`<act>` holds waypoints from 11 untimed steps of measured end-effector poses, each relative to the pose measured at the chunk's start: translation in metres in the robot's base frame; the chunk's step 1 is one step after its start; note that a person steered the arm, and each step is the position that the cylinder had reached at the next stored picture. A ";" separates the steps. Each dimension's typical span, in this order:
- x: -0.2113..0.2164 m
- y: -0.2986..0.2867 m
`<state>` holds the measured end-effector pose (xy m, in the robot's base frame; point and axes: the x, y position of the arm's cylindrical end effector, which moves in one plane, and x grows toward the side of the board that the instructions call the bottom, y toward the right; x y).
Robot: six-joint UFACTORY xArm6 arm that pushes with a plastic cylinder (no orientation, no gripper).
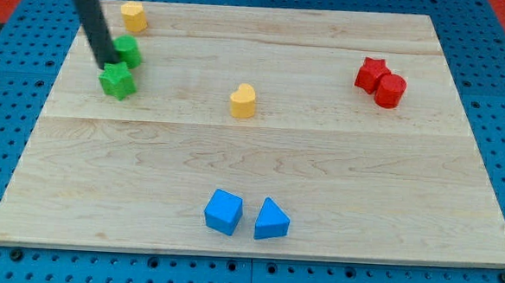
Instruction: Push thee green star into the green circle
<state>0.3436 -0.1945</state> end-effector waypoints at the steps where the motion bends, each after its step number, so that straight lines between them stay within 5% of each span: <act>1: 0.002 0.018; 3: -0.030 -0.097; 4: 0.008 -0.108; 6: 0.059 0.039; 11: -0.032 -0.028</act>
